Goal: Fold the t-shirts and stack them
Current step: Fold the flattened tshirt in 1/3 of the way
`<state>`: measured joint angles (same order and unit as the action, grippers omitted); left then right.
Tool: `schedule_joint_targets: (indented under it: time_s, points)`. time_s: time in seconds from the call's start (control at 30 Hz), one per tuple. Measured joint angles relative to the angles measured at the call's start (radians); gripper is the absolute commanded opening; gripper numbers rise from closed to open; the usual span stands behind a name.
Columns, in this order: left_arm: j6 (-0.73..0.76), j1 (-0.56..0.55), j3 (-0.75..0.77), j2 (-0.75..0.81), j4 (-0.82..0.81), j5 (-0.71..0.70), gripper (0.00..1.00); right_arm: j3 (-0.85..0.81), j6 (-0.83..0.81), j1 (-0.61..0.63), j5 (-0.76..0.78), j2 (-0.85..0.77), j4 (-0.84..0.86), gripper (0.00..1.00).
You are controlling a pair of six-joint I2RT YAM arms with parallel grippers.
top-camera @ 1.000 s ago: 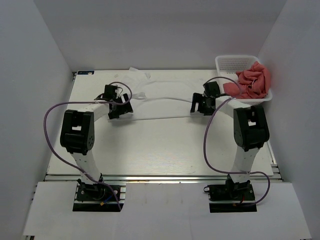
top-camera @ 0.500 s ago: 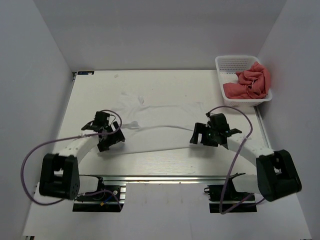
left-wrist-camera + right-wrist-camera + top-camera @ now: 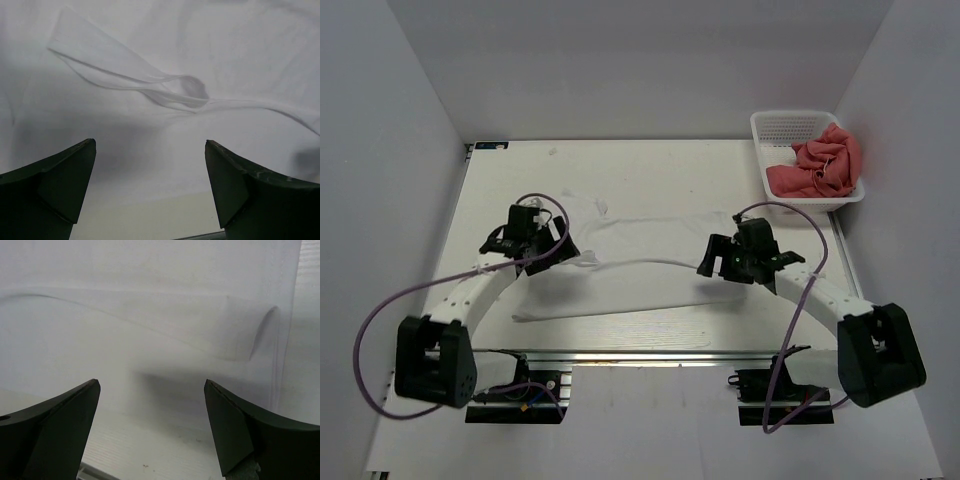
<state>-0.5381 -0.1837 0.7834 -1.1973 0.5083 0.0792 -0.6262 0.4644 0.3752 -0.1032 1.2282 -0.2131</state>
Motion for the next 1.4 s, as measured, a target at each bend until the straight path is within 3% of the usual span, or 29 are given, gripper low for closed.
schedule_joint_targets:
  time_s: [0.17,0.53,0.9,1.23,1.4]
  points:
    - [0.007,-0.034,0.000,-0.156,-0.039,0.047,1.00,-0.016,0.022,0.000,0.011,0.118,0.030,0.90]
    - [0.010,-0.086,0.024,-0.256,-0.131,0.032,1.00,-0.033,0.047,0.000,0.072,0.187,0.105,0.90]
    - [0.012,-0.086,-0.035,-0.264,-0.206,-0.013,1.00,-0.084,0.152,0.000,0.127,0.298,0.296,0.90]
    - [0.006,-0.087,-0.071,-0.242,-0.204,-0.069,1.00,-0.405,0.218,-0.001,0.172,0.580,0.433,0.90]
    - [0.006,-0.087,-0.073,-0.212,-0.178,-0.083,1.00,-0.449,0.209,0.000,0.173,0.589,0.425,0.90]
